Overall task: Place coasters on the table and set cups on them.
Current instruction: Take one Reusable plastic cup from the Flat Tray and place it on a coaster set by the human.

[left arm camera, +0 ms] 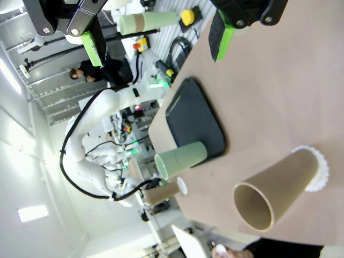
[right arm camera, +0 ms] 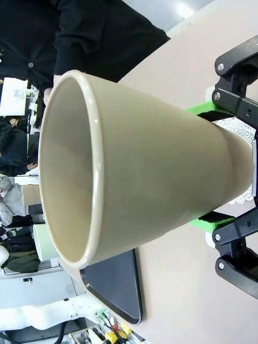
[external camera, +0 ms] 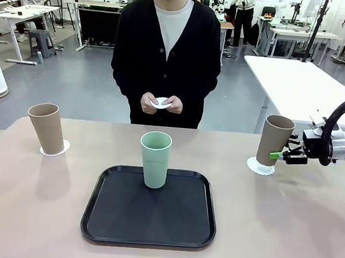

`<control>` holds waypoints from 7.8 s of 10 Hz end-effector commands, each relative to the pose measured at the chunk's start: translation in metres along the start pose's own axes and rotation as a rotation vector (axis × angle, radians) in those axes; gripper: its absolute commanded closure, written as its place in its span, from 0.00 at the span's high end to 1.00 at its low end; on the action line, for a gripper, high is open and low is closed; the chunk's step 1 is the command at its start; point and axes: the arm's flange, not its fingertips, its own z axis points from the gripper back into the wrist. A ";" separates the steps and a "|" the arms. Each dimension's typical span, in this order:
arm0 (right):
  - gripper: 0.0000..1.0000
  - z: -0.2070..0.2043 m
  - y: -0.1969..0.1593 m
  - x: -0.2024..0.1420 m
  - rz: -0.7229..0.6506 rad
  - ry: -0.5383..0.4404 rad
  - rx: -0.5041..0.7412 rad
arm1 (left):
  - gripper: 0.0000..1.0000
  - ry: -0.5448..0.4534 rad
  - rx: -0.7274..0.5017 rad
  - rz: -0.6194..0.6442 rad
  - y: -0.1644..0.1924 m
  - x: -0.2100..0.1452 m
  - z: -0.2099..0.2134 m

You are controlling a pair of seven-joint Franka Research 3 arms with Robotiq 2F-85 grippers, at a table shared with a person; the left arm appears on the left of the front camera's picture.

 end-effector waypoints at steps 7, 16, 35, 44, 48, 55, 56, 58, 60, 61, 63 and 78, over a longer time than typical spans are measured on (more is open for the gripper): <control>0.81 -0.013 -0.017 -0.020 -0.017 -0.023 0.013 | 1.00 -0.002 0.003 -0.001 -0.001 0.000 0.001; 1.00 -0.007 -0.012 -0.019 -0.076 0.087 0.025 | 1.00 -0.002 0.003 -0.001 -0.001 0.000 0.001; 1.00 -0.010 0.167 0.306 -0.702 1.131 -0.425 | 1.00 -0.002 0.003 -0.001 -0.001 0.000 0.001; 1.00 -0.010 0.175 0.303 -0.693 1.129 -0.441 | 1.00 -0.002 0.003 -0.001 -0.001 0.000 0.001; 1.00 -0.010 0.175 0.303 -0.693 1.129 -0.441 | 1.00 -0.002 0.003 -0.001 -0.001 0.000 0.001; 1.00 0.140 0.180 0.196 -1.207 0.372 -0.203 | 1.00 -0.002 0.003 -0.001 -0.001 0.000 0.001; 1.00 0.154 0.182 0.179 -1.174 0.275 -0.142 | 1.00 -0.002 0.003 -0.001 -0.001 0.000 0.001; 1.00 0.176 0.190 0.163 -1.148 0.199 -0.088 | 1.00 -0.002 0.003 -0.001 -0.001 0.000 0.001; 1.00 0.195 0.202 0.160 -1.131 0.180 -0.050 | 1.00 -0.002 0.003 -0.001 -0.001 0.000 0.001; 1.00 0.202 0.205 0.159 -1.120 0.212 -0.033 | 1.00 -0.002 0.003 -0.001 -0.001 0.000 0.001; 1.00 0.213 0.211 0.159 -1.098 0.199 -0.030 | 1.00 -0.002 0.003 -0.001 -0.001 0.000 0.001; 1.00 0.216 0.215 0.158 -1.123 0.180 -0.048 | 1.00 -0.002 0.003 -0.001 -0.001 0.000 0.001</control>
